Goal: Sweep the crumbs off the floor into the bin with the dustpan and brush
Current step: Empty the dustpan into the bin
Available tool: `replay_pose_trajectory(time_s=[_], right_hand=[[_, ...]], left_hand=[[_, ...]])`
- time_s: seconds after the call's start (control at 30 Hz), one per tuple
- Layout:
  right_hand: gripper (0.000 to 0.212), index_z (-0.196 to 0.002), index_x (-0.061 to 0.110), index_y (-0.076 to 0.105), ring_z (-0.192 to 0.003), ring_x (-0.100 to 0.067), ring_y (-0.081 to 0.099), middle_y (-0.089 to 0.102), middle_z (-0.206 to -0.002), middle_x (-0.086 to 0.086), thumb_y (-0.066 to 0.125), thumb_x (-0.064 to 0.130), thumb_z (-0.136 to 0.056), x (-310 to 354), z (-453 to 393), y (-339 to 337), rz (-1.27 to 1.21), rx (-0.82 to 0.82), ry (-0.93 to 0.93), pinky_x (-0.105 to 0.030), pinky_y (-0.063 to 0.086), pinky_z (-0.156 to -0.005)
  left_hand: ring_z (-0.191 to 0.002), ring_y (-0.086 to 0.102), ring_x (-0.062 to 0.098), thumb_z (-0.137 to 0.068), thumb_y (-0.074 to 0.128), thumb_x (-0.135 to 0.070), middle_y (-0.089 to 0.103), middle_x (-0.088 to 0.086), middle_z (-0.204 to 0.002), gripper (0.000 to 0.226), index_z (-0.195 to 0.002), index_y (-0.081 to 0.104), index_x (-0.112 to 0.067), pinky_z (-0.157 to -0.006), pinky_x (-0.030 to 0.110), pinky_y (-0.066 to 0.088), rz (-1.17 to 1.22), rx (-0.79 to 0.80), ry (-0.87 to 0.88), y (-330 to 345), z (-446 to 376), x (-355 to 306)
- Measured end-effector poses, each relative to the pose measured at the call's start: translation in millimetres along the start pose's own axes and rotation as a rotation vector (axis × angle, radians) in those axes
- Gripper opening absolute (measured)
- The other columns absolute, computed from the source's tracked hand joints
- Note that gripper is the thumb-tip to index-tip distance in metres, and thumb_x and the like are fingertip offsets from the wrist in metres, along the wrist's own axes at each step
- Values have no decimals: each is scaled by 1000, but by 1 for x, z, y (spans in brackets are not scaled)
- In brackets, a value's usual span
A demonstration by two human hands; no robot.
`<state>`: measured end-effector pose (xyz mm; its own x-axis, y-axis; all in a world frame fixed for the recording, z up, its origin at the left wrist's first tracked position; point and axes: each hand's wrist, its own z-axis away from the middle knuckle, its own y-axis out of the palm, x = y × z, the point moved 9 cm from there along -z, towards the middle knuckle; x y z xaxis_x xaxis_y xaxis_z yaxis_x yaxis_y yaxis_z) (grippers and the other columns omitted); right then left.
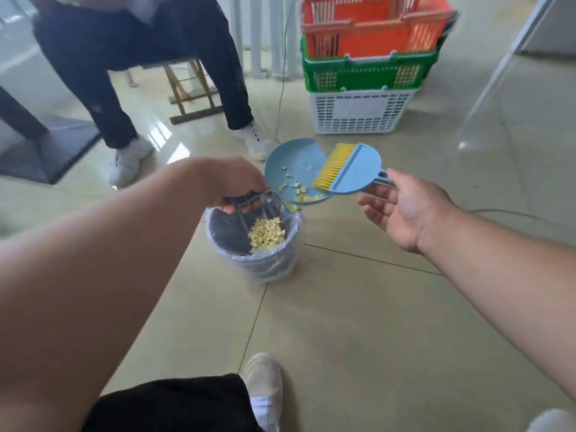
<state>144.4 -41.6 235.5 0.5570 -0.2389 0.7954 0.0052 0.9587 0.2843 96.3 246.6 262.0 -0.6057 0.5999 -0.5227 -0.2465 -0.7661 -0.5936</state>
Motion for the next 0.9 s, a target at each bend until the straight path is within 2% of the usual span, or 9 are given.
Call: replay_pose_trajectory(time_s=[0.1, 0.17, 0.27, 0.33, 0.4, 0.5, 0.63, 0.73, 0.9], right_hand=[[24, -116, 18, 59, -72, -20, 71, 77, -94, -7, 42, 33, -108, -25, -7, 37, -17, 35, 48, -27, 56, -56], [25, -120, 16, 57, -75, -21, 74, 76, -100, -10, 41, 31, -109, -45, -13, 56, -31, 54, 80, -27, 59, -57], [25, -116, 9, 58, -82, -19, 77, 74, -110, -14, 44, 29, -109, -76, -24, 73, -50, 47, 126, -28, 62, -57], [23, -112, 8, 58, -89, -19, 76, 72, -113, -15, 45, 27, -108, -94, -30, 78, -19, 36, 144, -30, 64, -60], [21, -116, 9, 57, -92, -20, 75, 70, -112, -15, 45, 24, -109, -108, -33, 79, 33, 28, 143, -33, 64, -65], [10, -105, 13, 54, -92, -24, 76, 70, -113, -20, 48, 19, -108, -117, -32, 76, 109, 4, 120, -39, 62, -74], [17, -122, 10, 50, -92, -23, 75, 67, -121, -20, 47, 20, -108, -118, -31, 69, 172, 1, 103, -38, 61, -77], [23, -127, 8, 53, -94, -24, 76, 68, -123, -20, 47, 21, -108, -113, -30, 63, 185, 7, 96, -38, 62, -76], [16, -116, 10, 57, -96, -25, 76, 70, -118, -19, 47, 20, -108, -96, -20, 56, 108, 23, 80, -38, 62, -75]], left_hand=[[-43, 49, 15, -95, 61, -18, 62, 10, -71, 19, -86, 73, -7, -45, 20, 37, -55, -133, -56, -28, -3, 36], [-38, 53, 16, -95, 56, -15, 64, 9, -67, 21, -81, 69, -6, -36, 19, 42, -197, -223, -56, -39, -9, 54], [-64, 71, 29, -87, 56, -15, 72, 8, -71, 22, -69, 67, -9, -54, 32, 58, -437, -463, 37, -58, -18, 74], [-72, 70, 33, -85, 58, -15, 69, 6, -74, 17, -77, 72, -12, -61, 35, 60, -652, -591, 107, -59, -16, 82], [-75, 71, 31, -87, 59, -17, 70, 3, -82, 19, -92, 76, -21, -64, 34, 59, -890, -566, 192, -41, -15, 86], [-83, 73, 28, -95, 55, -18, 73, -1, -95, 26, -113, 73, -25, -63, 33, 49, -1157, -453, 253, -18, -18, 96], [-81, 73, 27, -97, 55, -20, 75, -2, -94, 26, -117, 71, -23, -65, 35, 55, -1191, -500, 299, -20, -12, 82], [-77, 71, 26, -97, 58, -22, 74, -2, -91, 22, -116, 70, -23, -60, 32, 48, -1193, -528, 338, -17, -6, 67], [-71, 61, 26, -95, 58, -20, 72, 1, -88, 19, -108, 72, -21, -58, 32, 43, -1045, -581, 368, -20, 3, 47]])
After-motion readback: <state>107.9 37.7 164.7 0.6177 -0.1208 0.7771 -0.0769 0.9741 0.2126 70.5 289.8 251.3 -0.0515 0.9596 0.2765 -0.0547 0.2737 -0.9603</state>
